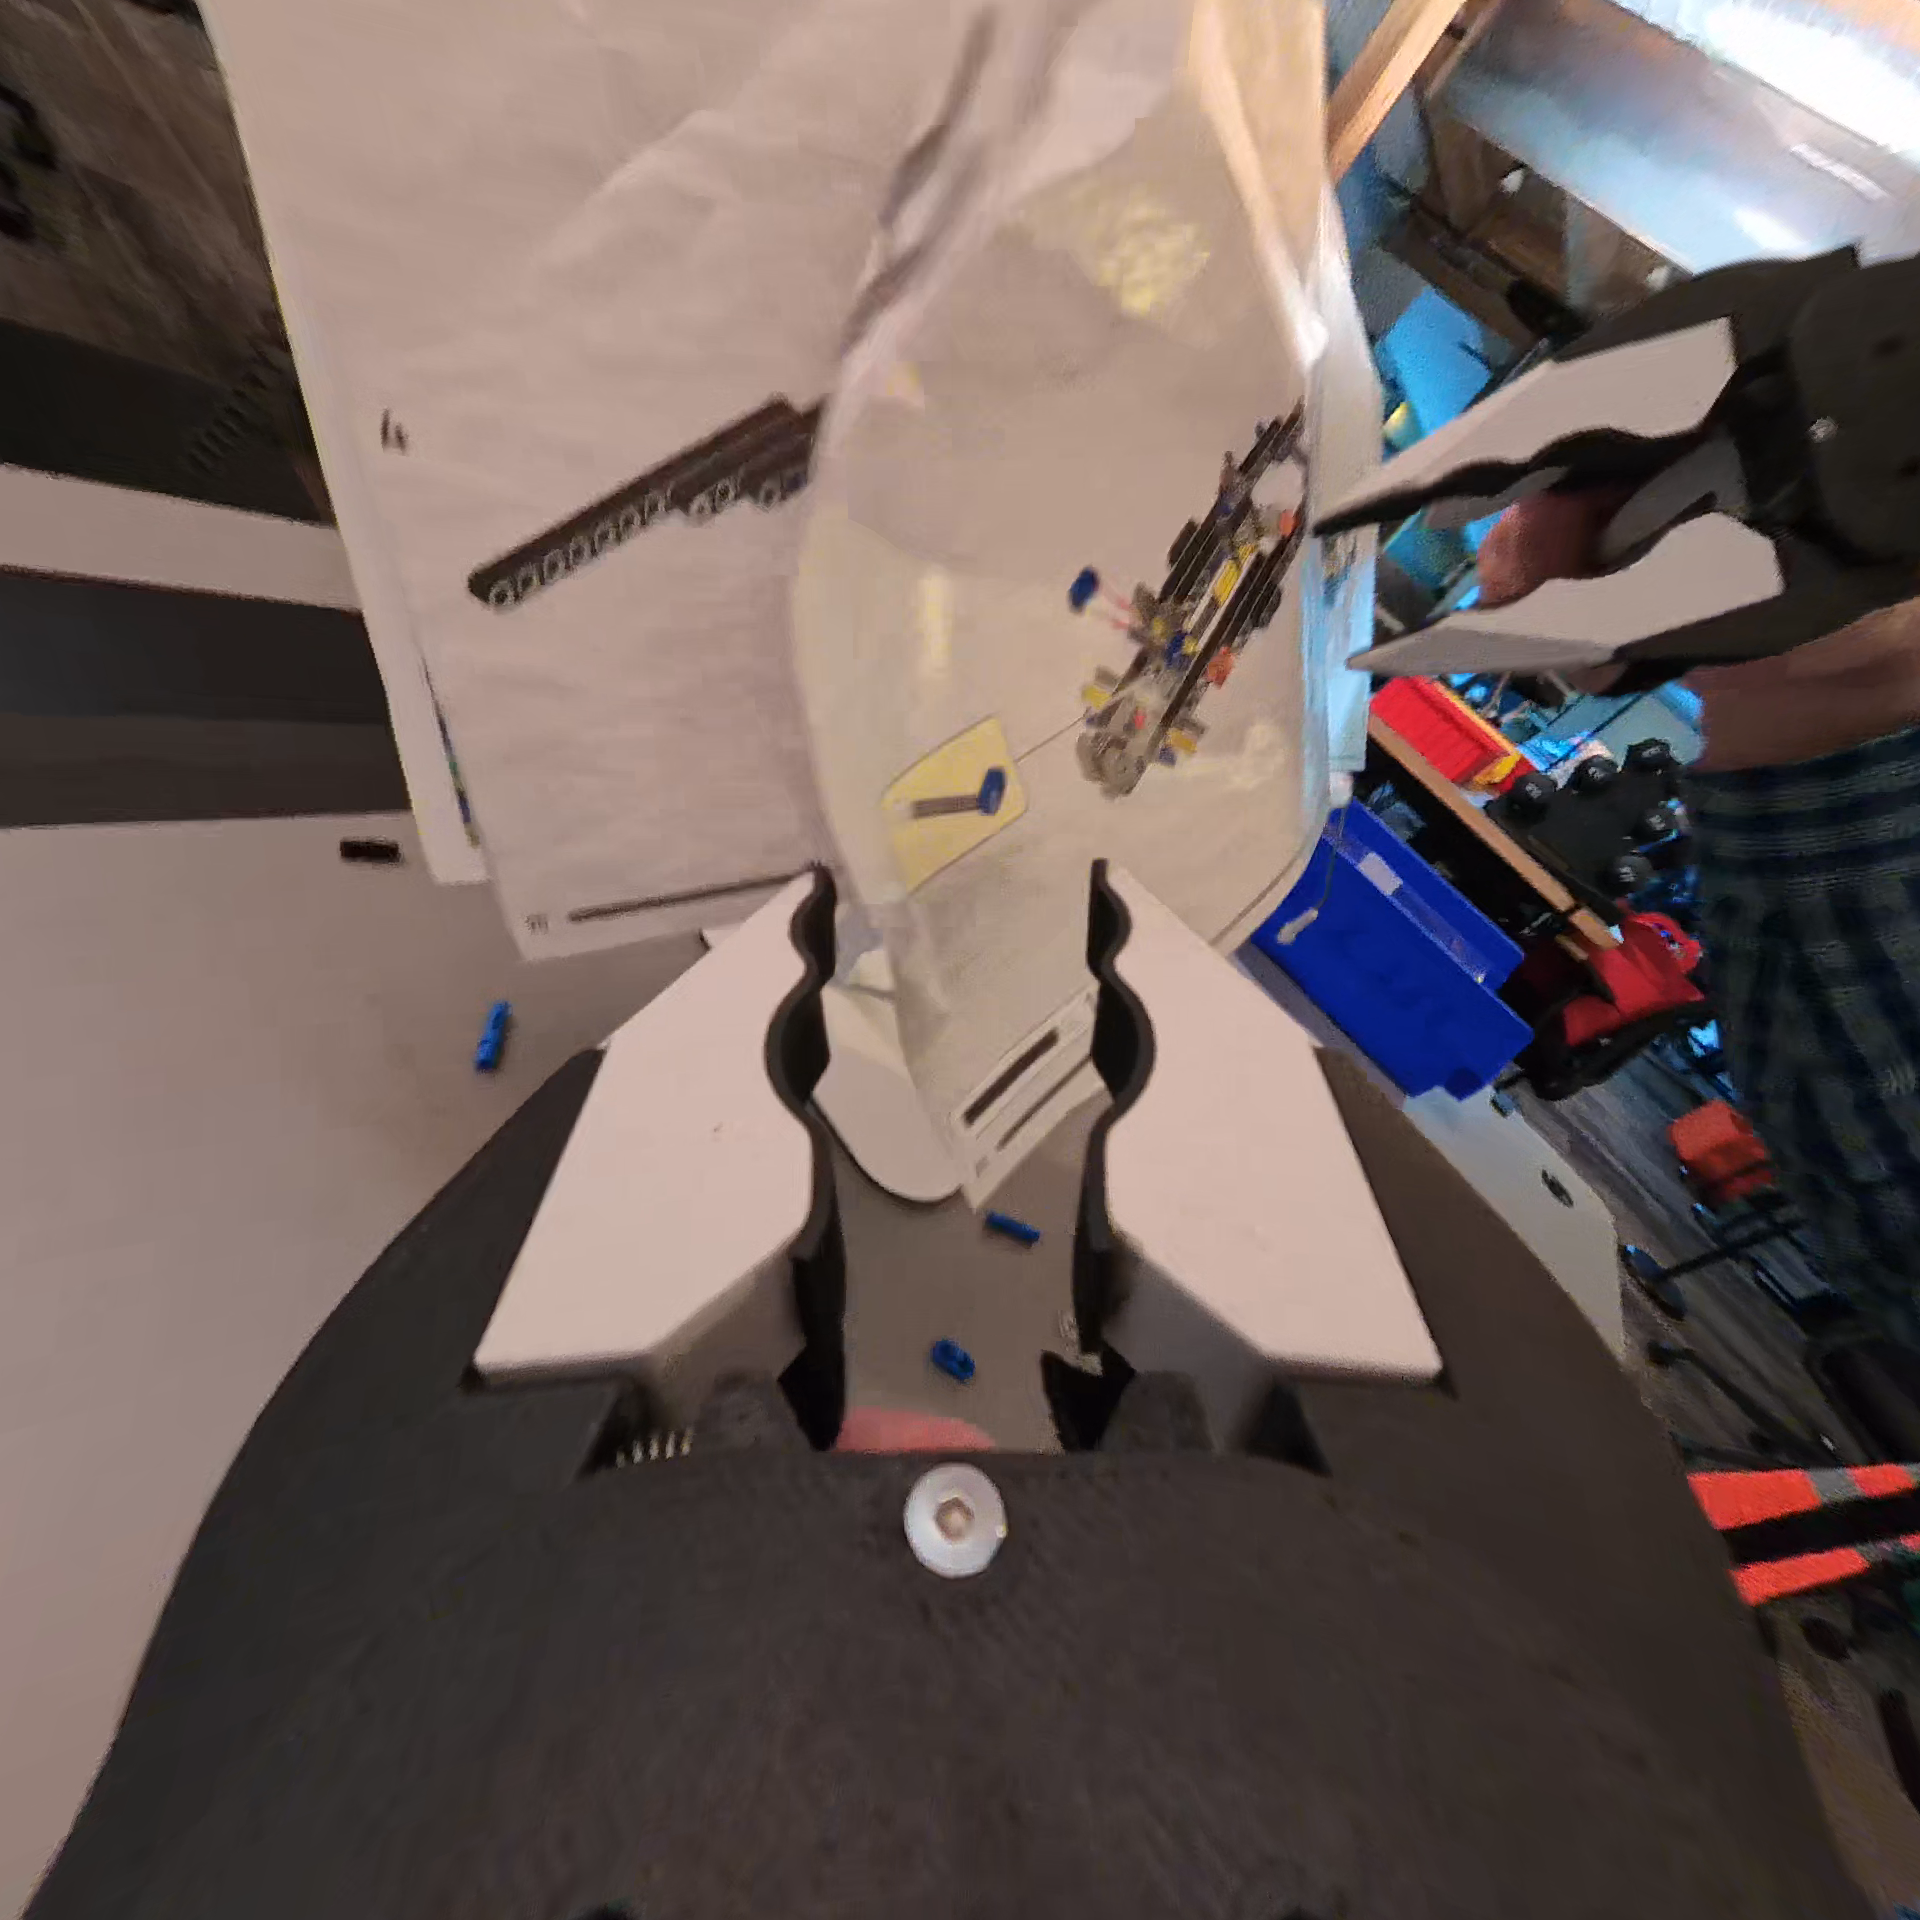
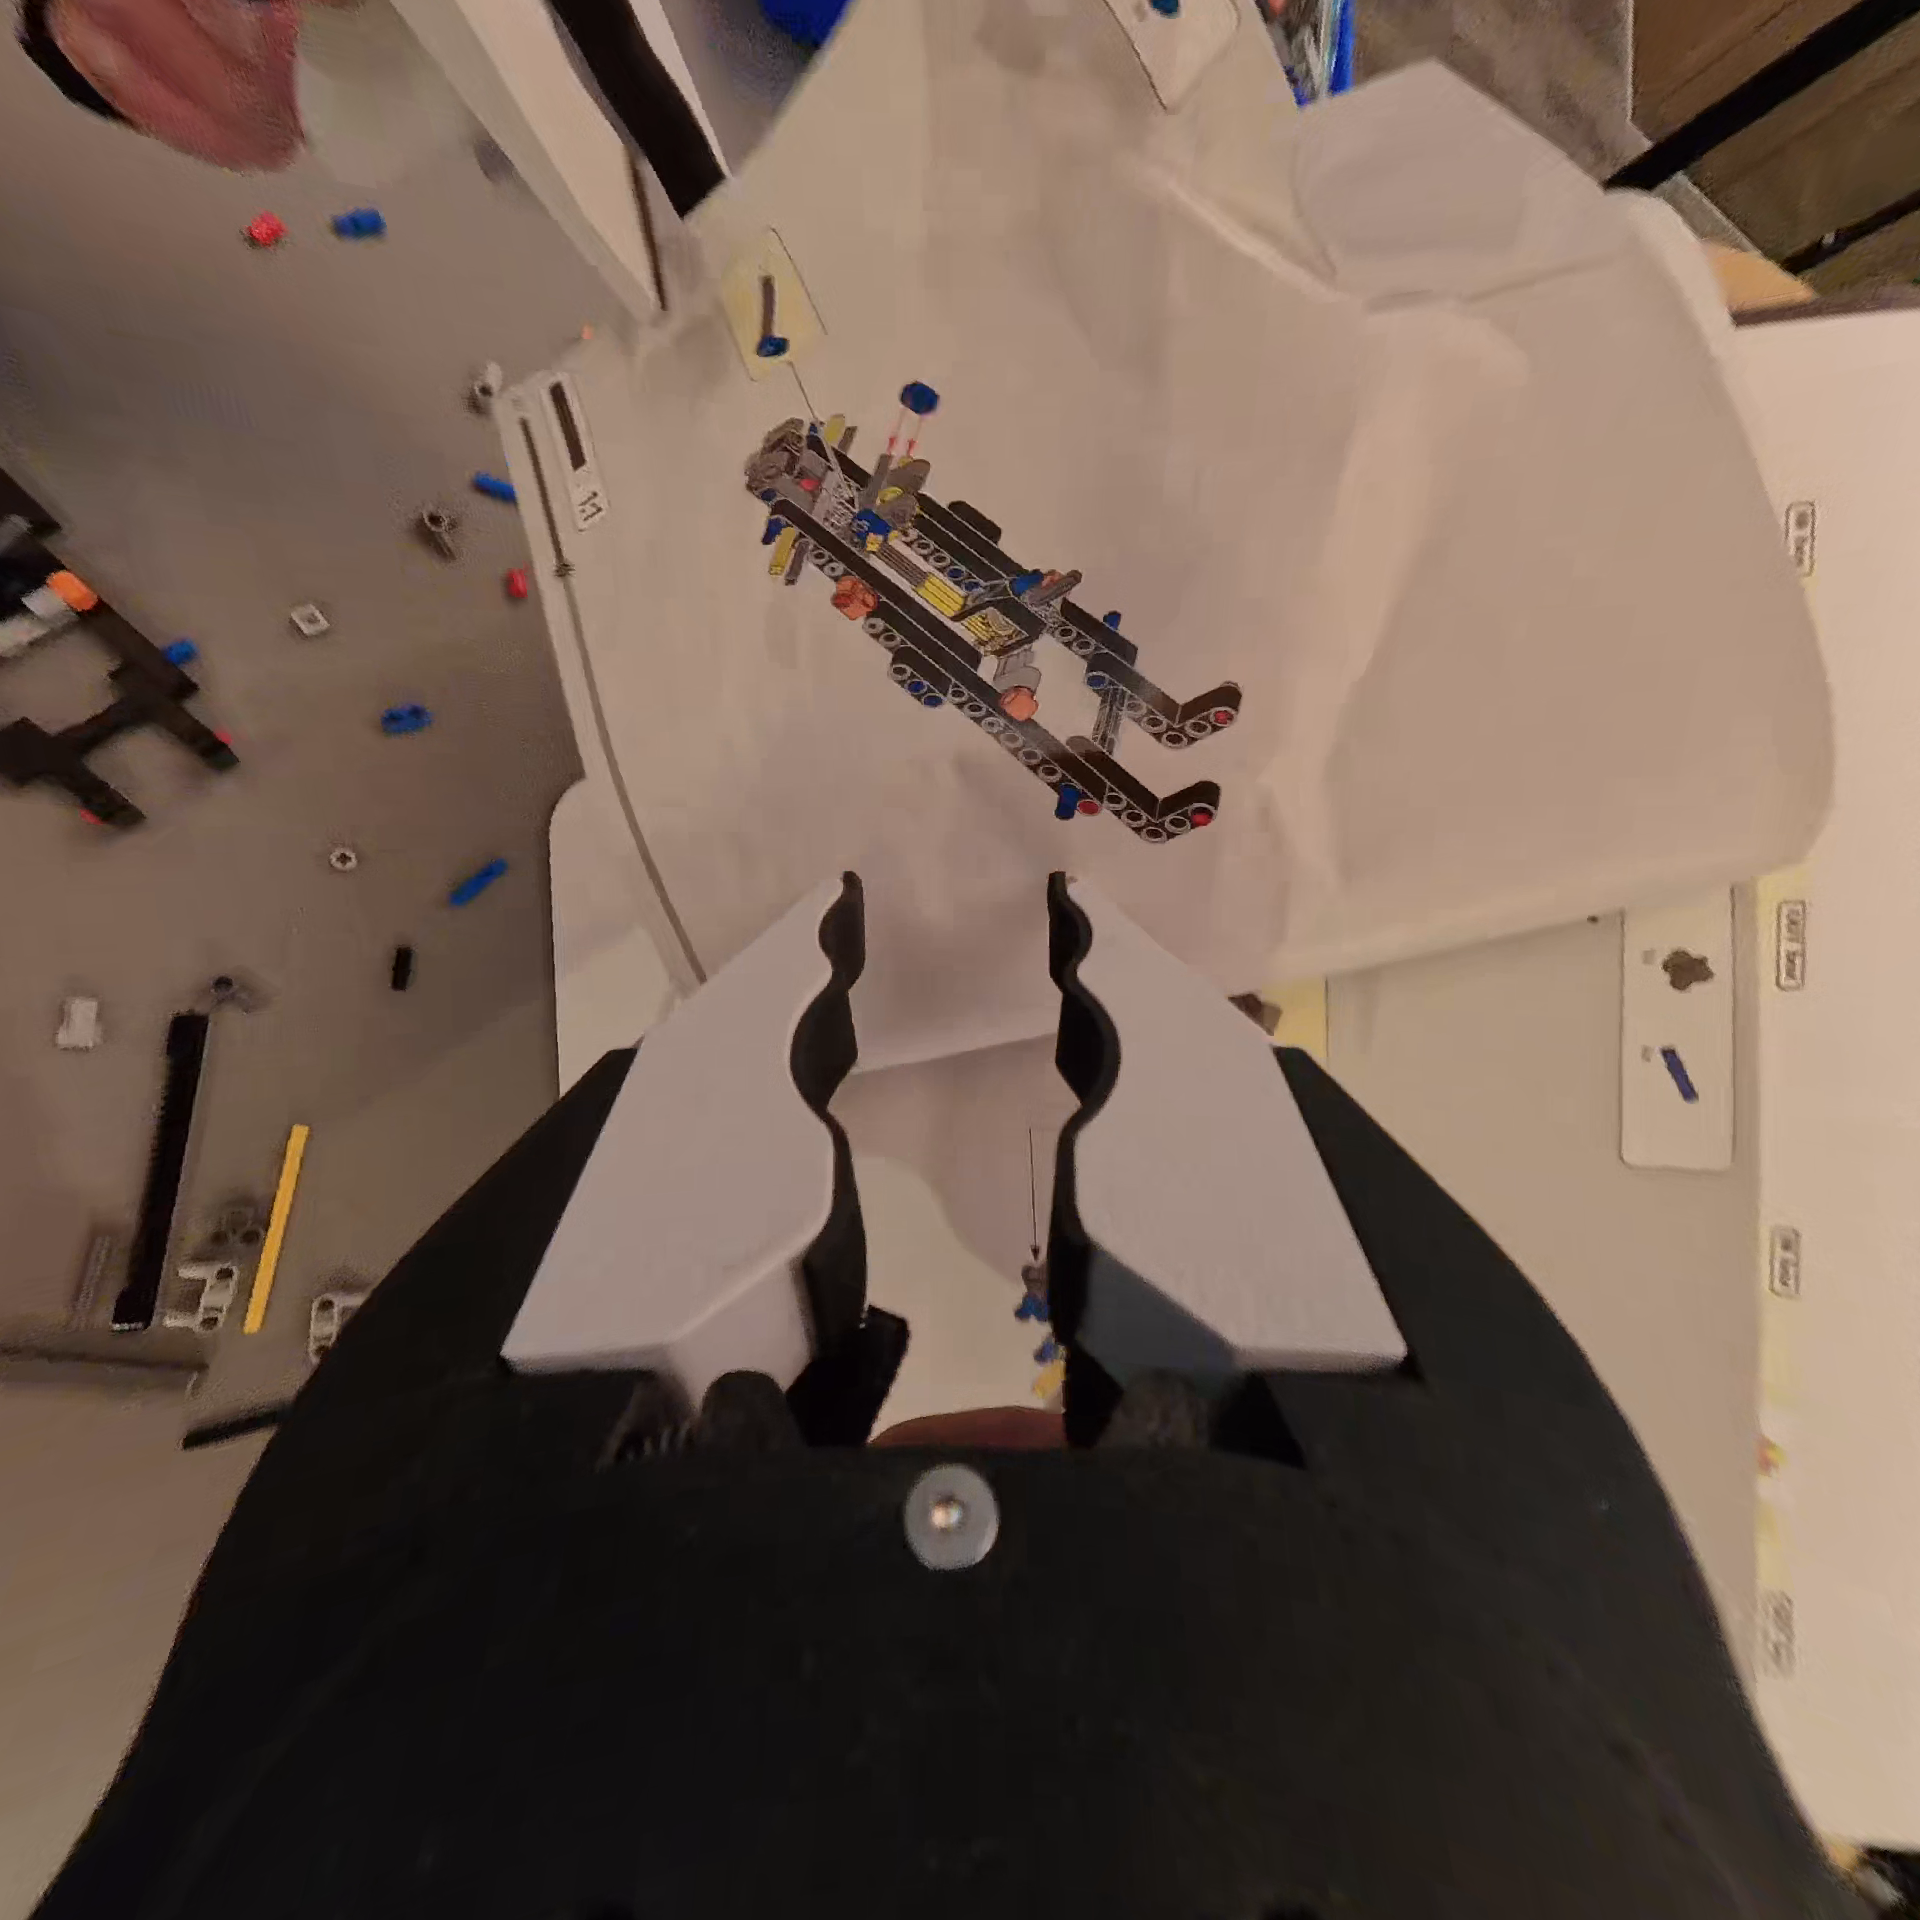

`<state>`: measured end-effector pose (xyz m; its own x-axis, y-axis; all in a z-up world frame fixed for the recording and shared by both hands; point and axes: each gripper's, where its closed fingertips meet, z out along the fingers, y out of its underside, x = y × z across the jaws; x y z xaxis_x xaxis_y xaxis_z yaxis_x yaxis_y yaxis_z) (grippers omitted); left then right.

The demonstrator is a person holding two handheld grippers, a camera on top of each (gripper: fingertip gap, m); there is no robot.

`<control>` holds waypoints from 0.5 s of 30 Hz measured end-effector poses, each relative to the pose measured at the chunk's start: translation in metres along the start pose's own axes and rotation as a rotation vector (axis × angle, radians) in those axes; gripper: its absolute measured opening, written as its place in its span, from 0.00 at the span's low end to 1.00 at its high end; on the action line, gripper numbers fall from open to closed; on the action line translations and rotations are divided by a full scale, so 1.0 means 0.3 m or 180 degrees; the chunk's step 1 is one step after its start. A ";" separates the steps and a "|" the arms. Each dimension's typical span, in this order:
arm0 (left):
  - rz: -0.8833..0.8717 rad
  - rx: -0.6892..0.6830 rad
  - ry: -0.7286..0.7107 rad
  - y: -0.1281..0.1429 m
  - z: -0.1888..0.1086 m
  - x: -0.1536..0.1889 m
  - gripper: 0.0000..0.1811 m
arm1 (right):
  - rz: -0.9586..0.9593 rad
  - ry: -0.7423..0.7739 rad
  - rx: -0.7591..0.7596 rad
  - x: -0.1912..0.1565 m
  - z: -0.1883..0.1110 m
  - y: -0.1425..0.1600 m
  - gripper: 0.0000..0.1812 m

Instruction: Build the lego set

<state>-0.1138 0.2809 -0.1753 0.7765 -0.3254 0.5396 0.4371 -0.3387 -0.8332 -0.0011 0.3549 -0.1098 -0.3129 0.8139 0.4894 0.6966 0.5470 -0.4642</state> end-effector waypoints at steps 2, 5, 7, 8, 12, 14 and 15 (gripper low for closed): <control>0.0020 0.0087 -0.0037 -0.035 0.014 -0.014 0.16 | 0.0022 -0.0049 0.0097 -0.010 0.009 -0.018 0.18; 0.0161 0.0087 -0.0033 -0.071 0.021 -0.018 0.00 | 0.0032 -0.0049 0.0154 -0.010 0.015 -0.029 0.18; 0.0300 0.0106 -0.0076 -0.104 0.014 -0.026 0.00 | 0.0010 -0.0059 0.0179 -0.015 0.009 -0.038 0.19; 0.0325 0.0138 -0.0083 -0.127 0.007 -0.031 0.00 | -0.0007 -0.0089 0.0204 -0.025 0.007 -0.048 0.19; 0.0422 0.0165 -0.0099 -0.214 -0.015 -0.066 0.00 | -0.0116 -0.0190 0.0271 -0.095 0.019 -0.103 0.22; 0.0464 0.0135 -0.0044 -0.252 -0.023 -0.077 0.00 | -0.0137 -0.0269 0.0332 -0.156 0.031 -0.141 0.24; 0.0503 0.0103 -0.0050 -0.268 -0.026 -0.088 0.00 | -0.0154 -0.0307 0.0347 -0.193 0.041 -0.157 0.25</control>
<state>-0.1730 0.3099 -0.1216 0.8436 -0.3585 0.3998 0.3232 -0.2556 -0.9112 -0.0237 0.2845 -0.1254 -0.4087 0.7983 0.4423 0.6066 0.5998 -0.5218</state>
